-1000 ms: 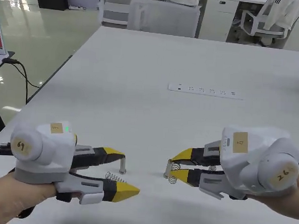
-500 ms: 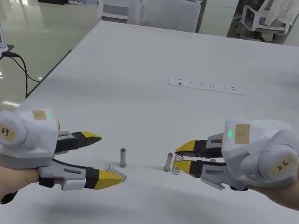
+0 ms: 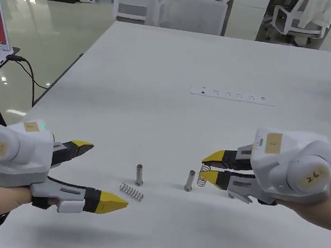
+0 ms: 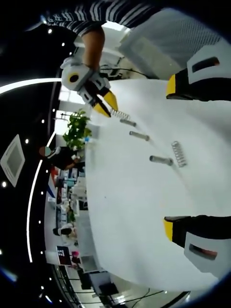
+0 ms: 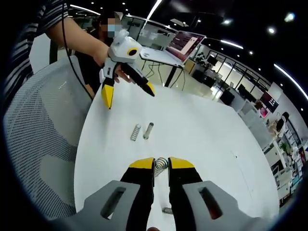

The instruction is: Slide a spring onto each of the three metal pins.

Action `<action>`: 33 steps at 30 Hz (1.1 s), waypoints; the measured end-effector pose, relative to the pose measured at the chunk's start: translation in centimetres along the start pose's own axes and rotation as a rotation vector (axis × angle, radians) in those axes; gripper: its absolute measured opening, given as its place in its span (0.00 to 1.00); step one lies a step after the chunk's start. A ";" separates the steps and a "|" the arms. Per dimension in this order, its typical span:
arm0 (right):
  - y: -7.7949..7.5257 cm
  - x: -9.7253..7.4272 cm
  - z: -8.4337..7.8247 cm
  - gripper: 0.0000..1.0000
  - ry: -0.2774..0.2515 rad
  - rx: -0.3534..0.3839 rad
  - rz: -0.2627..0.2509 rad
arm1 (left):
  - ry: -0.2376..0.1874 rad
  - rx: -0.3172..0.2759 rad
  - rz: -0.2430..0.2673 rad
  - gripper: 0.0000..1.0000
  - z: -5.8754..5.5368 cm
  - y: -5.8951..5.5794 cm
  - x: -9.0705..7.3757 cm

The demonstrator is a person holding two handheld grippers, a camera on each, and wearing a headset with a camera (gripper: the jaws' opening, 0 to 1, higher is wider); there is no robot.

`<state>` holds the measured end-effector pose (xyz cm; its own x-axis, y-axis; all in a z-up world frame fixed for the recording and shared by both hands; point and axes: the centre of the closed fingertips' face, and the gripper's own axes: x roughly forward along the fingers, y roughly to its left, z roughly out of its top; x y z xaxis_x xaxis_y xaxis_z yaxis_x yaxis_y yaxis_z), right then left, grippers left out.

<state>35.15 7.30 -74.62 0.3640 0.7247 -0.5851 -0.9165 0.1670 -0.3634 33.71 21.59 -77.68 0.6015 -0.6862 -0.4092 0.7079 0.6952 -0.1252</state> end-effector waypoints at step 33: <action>-2.6 2.3 -0.1 0.08 -0.036 0.111 -0.062 | 0.006 -0.034 -0.015 0.98 -0.5 -0.4 0.2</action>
<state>38.39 8.48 -75.03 0.4159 0.7341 -0.5367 -0.9060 0.2834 -0.3144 33.39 21.28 -78.20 0.5885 -0.6954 -0.4124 0.7039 0.6916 -0.1618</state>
